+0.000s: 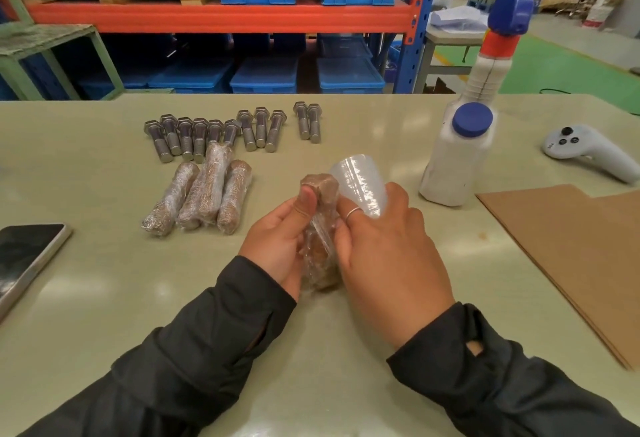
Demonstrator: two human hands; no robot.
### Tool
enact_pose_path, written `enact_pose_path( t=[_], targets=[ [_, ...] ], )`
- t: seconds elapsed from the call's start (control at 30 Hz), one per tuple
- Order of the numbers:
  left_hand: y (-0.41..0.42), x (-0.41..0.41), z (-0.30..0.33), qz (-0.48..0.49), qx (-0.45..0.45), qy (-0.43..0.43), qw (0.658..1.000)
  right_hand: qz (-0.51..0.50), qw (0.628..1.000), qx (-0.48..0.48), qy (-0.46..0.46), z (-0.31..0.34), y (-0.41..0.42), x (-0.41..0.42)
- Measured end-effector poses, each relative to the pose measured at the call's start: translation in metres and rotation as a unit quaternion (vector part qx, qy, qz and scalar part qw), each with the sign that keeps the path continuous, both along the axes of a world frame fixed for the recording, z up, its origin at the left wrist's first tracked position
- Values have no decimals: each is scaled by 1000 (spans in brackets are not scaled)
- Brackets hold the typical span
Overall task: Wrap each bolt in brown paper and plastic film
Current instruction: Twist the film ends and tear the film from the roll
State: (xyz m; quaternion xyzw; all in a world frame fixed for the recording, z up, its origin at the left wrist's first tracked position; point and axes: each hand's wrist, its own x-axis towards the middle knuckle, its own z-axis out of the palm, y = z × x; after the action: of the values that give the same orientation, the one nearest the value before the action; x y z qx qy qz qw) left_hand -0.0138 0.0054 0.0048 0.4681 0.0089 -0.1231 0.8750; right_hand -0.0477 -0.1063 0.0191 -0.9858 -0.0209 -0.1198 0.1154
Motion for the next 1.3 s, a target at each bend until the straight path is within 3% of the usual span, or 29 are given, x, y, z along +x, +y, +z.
enact_pose_path(
  t=[0.2,0.3,0.37,0.47,0.57,0.93,1.1,1.3],
  targets=[
    [-15,-9,-1,62,73,-73,993,-34,999,-30,-2,-3,6,1],
    [-12,-8,-2,66,41,-63,995,-20,1000,-1,-19,-2,3,2],
    [-10,-8,-1,61,27,-55,996,16,995,100,1,0,-5,5],
    [-8,-6,2,75,18,-31,997,45,938,330,98,4,-20,13],
    [-7,-5,3,74,11,-17,997,78,904,395,148,-1,-26,16],
    [-1,-4,12,26,-33,3,999,40,981,186,39,5,-25,18],
    [-7,-3,13,18,-75,5,997,-7,999,18,-31,2,-10,18],
    [-12,-4,6,4,-87,2,996,-13,998,6,-56,-2,-7,15]
  ],
)
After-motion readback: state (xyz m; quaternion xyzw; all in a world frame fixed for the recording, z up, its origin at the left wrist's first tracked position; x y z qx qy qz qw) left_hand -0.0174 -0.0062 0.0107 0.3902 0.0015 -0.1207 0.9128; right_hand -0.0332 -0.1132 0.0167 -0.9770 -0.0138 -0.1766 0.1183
